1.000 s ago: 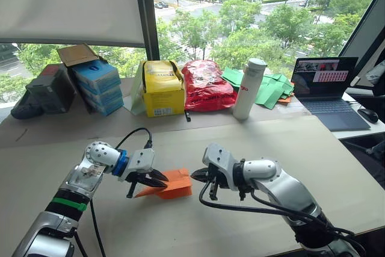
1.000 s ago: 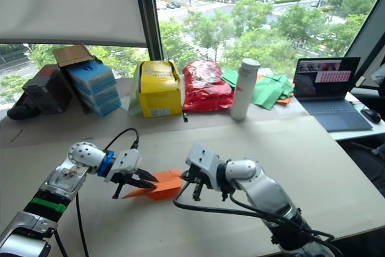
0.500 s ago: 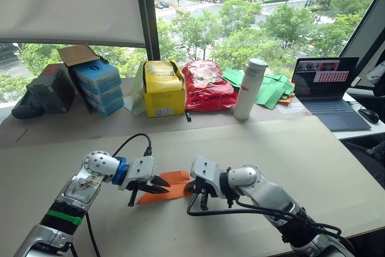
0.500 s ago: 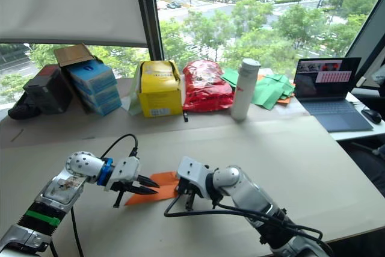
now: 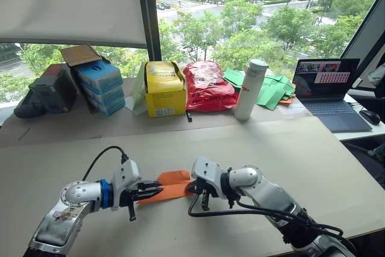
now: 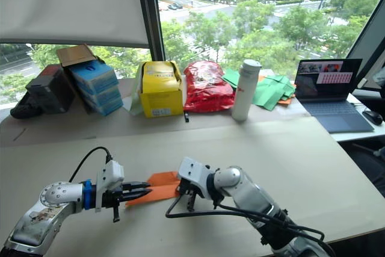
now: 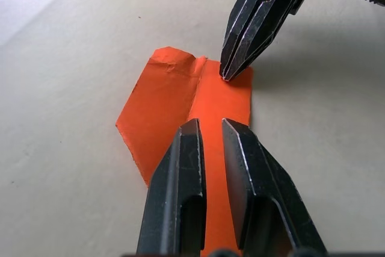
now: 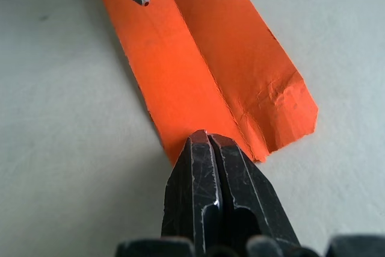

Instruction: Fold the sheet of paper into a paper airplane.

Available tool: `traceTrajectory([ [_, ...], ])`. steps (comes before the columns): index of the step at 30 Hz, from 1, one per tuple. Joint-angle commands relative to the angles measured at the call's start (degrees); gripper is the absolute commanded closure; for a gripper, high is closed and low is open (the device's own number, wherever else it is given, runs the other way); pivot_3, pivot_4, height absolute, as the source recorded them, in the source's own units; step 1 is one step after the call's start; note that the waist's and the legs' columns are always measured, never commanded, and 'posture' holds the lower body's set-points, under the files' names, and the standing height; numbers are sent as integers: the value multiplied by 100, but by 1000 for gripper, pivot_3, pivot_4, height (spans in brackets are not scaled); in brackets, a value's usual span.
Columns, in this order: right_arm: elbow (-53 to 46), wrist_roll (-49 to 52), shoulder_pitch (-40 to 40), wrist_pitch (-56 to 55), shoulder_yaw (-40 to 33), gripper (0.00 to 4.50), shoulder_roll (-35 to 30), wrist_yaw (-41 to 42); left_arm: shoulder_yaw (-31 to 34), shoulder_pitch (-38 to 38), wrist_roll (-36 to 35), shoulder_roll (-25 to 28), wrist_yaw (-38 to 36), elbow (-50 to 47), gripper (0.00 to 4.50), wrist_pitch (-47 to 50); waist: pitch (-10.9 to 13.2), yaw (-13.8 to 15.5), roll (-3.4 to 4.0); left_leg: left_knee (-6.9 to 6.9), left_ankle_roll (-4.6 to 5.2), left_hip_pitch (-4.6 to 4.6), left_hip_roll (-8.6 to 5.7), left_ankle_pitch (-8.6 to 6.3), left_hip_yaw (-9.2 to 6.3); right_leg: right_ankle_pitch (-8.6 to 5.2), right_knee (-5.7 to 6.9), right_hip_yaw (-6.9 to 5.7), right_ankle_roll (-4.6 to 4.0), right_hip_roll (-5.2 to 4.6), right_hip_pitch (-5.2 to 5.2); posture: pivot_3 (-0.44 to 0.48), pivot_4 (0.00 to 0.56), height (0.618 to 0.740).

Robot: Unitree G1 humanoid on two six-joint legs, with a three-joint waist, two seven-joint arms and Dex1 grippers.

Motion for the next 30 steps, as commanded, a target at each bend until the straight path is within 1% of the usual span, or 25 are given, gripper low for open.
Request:
traceTrajectory([
  [1, -89, -4, -36, -35, 14, 4500, 8, 43, 39, 89, -262, -63, 234, -402, 3875, 285, 0, -2, 0, -1, -1, 0, 0, 0, 0, 0, 0, 0, 0, 0, 0, 0, 150, 740],
  [4, -94, 0, -55, -40, 10, 4500, 2, 64, -71, 168, -214, -14, 310, -439, 3875, 389, 0, -5, 0, -1, -1, 0, 0, 0, 0, 0, -1, 1, 0, -1, -1, 0, 150, 740],
  [8, -97, 25, -113, -52, -42, 4500, 29, 71, -281, 284, 48, 119, 344, -335, 3875, 235, 0, -12, 0, -5, -2, 1, 0, 1, 0, 0, -1, 2, 0, -1, -1, 0, 150, 740],
  [17, -110, 69, -227, -4, -166, 4500, 129, 2, -299, 365, 48, 130, 366, -152, 3875, 135, 1, -11, 1, -8, -2, 0, 0, 1, 1, 0, -5, 3, 0, -3, -2, 0, 150, 740],
  [25, -187, 439, -469, 225, -744, 4500, 216, -13, -395, 394, 173, 225, 332, 54, 3875, -23, 1, -7, 2, -11, -3, 3, 0, 1, 1, 0, -5, 4, -1, -4, -2, 0, 150, 740],
  [30, 32, 599, -714, 266, -1045, 4500, 312, -60, -461, 402, 232, 261, 316, 154, 3875, -150, 1, -12, 2, -13, -2, 4, 0, 0, 1, 0, -5, 7, -1, -4, -2, 0, 150, 740],
])
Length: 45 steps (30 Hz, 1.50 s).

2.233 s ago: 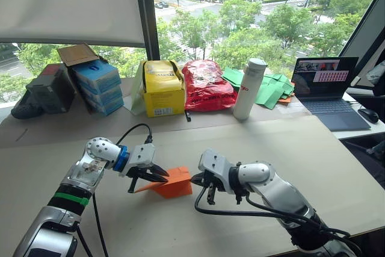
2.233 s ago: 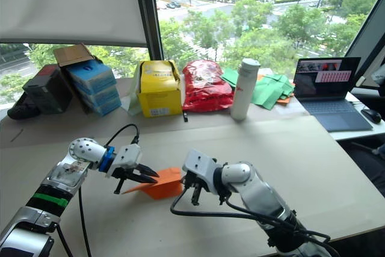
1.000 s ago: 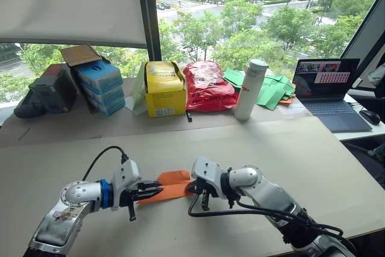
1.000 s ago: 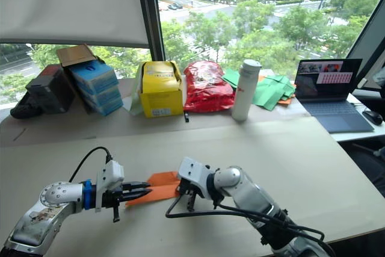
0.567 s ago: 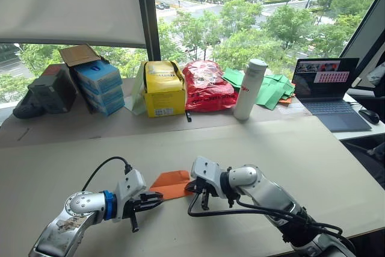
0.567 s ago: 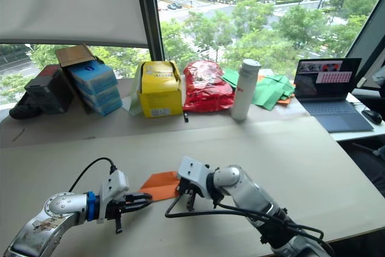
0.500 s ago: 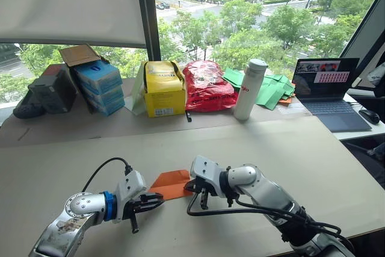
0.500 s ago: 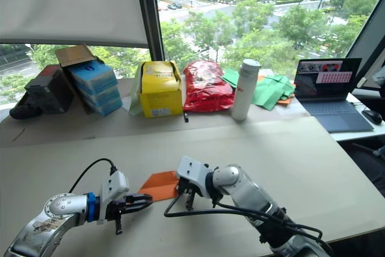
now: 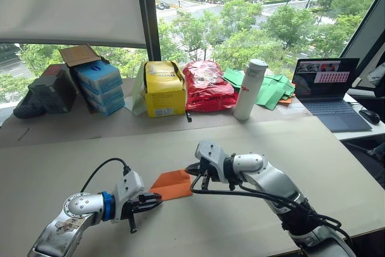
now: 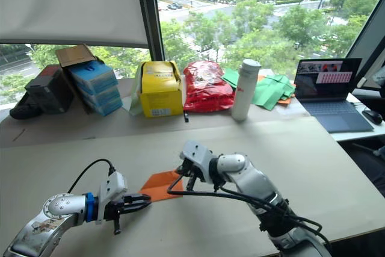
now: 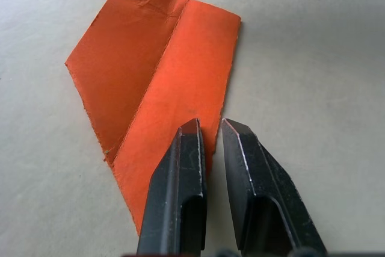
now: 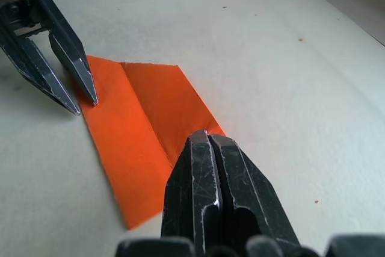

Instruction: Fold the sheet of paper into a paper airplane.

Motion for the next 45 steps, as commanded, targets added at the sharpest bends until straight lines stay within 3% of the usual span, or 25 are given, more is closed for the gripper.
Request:
traceTrajectory([
  [1, 27, 154, -245, -34, -277, 3899, 99, -58, -112, 33, 164, 93, -13, 129, 3896, -96, 0, 0, 1, -3, 0, 2, 0, 0, 0, 0, 0, 1, 0, 0, 0, 0, 150, 740],
  [10, 974, 361, -417, -44, -363, 826, 381, 96, -202, 14, 233, 105, -4, 234, 3896, -265, 0, 1, 1, -13, 0, 11, 0, 0, 1, 0, 0, 32, -1, -1, 3, 0, 150, 740],
  [20, 1825, 632, -429, 66, -236, 826, 528, 562, -233, 49, 271, 139, -8, 272, 3896, -393, 0, 1, 3, -19, 0, 15, -1, 0, 2, 0, 0, 38, -1, -1, 4, 0, 150, 740],
  [31, 2071, 932, -471, 157, -548, 826, 804, 665, -213, 119, 316, 174, -13, 292, 3896, -490, -2, -2, 6, -35, 1, 26, 0, 0, 3, 0, 0, 42, -1, 0, 6, 0, 150, 740],
  [35, 2070, 933, -461, 162, -568, 1923, 797, 666, -222, 146, 325, 207, -37, 282, 3896, -514, -2, -7, 6, -37, 1, 26, 0, 0, 3, 0, -1, 42, -1, 0, 5, 0, 150, 740],
  [42, 2045, 940, -424, 90, -671, 4402, 828, 627, -244, 145, 335, 248, -77, 295, 3896, -533, -2, -10, 6, -43, 1, 29, 0, 0, 3, 0, -1, 43, -1, 0, 5, 0, 150, 740],
  [45, 1951, 922, -360, 10, -666, 4459, 804, 666, -253, 152, 334, 271, -98, 289, 3896, -538, -2, -10, 6, -44, 1, 30, 0, 0, 4, 0, -1, 43, -1, 0, 6, 0, 150, 740],
])
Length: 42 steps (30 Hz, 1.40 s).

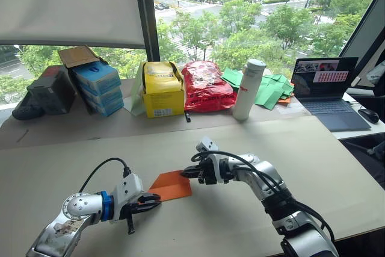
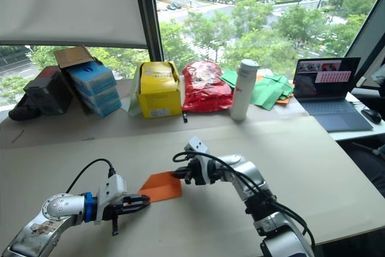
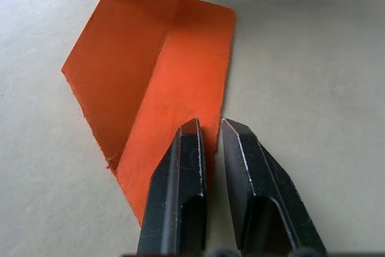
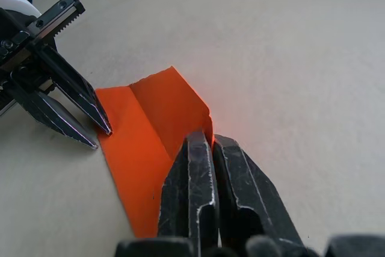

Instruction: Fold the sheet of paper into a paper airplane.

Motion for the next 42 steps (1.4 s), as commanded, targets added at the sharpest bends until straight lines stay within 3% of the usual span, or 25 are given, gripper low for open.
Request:
traceTrajectory([
  [1, -281, 119, 28, -230, -90, 4459, -25, 68, -117, 116, 153, 116, -52, 116, 3896, 48, 0, 0, 0, 0, 0, 0, 0, 0, 0, 0, 0, 0, 0, 0, 0, 0, 150, 740],
  [7, -993, -112, 642, -1450, 184, 4459, -320, 417, -63, 98, 114, 162, -93, 141, 3896, 71, 0, 2, 0, -4, -1, 0, 0, 0, 0, 0, -4, 0, 0, 1, 1, 0, 150, 740],
  [12, -1381, -104, 1040, -1818, 334, 4459, -529, 559, -62, 108, 116, 230, -146, 164, 3896, 52, 0, 3, 0, -4, 1, 5, 2, -1, 2, 0, -3, -1, 0, 2, 2, 0, 150, 740],
  [26, -1175, -1042, 1329, -2931, 1036, 4459, -868, 506, 195, -168, 15, 448, -421, 522, 3896, 50, 0, 3, 0, -5, 4, 15, 5, -2, 4, -1, -3, -11, -1, 4, 10, 0, 150, 740],
  [34, -1120, -1217, 1382, -2760, 1086, 4459, -913, 473, 280, -179, -77, 446, -478, 515, 3896, 45, 0, 4, 0, -5, 3, 16, 5, -2, 4, -1, -4, -11, -1, 4, 12, 0, 150, 740],
  [42, -1130, -1251, 1382, -2515, 1137, 4459, -945, 498, 937, -486, -1159, 813, -855, -212, 3896, 920, 0, 11, -1, -4, 11, 17, 7, -6, 3, -1, -5, -11, -1, 4, 14, 0, 150, 740],
])
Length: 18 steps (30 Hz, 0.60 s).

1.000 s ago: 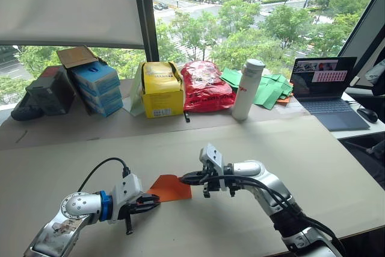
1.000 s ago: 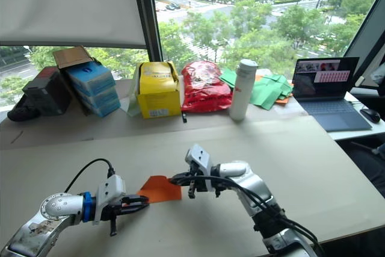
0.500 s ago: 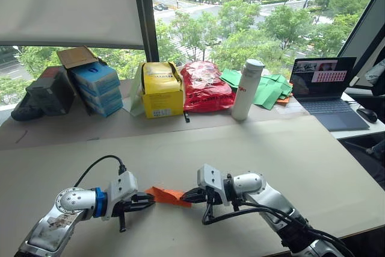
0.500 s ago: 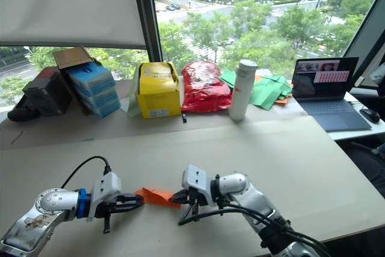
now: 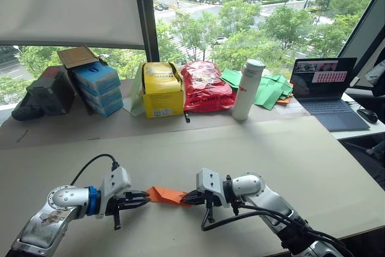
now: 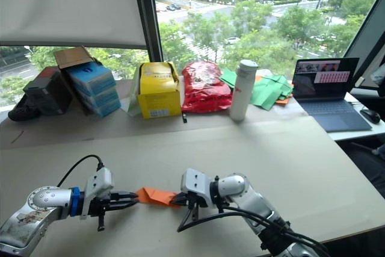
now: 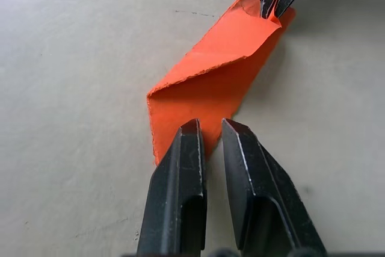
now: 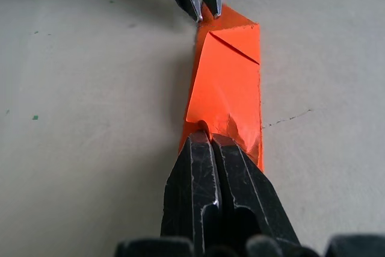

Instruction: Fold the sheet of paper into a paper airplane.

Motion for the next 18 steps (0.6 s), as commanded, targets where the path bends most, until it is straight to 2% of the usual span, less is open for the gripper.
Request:
traceTrajectory([
  [1, 70, -97, 57, 137, 66, 4459, -83, 11, 369, -329, -514, 159, -115, -388, 3896, 366, 0, 6, 0, 1, -1, 0, 0, 0, 0, 0, 0, -2, 0, 0, 1, 0, 150, 740],
  [4, 82, -108, 40, 134, 69, 4459, -89, 18, 352, -675, -685, 33, 5, -376, 3896, 578, 0, 1, 0, 1, -4, 5, 0, 3, 0, 0, -1, -12, 0, 1, 7, 0, 150, 740],
  [7, 83, -118, 29, 142, 67, 4459, -84, -2, -12, -966, -388, -171, 145, -214, 3896, 454, 0, 3, 0, 1, -15, 5, -1, 9, 0, 0, -1, -18, 0, 2, 8, 0, 150, 740],
  [18, -30, -150, 65, 206, 86, 4459, -83, -109, -537, -1222, 55, -462, 141, 90, 3896, 175, 0, 2, 0, 1, -15, 4, -2, 9, 0, 0, -4, -10, 0, 1, 10, 0, 150, 740],
])
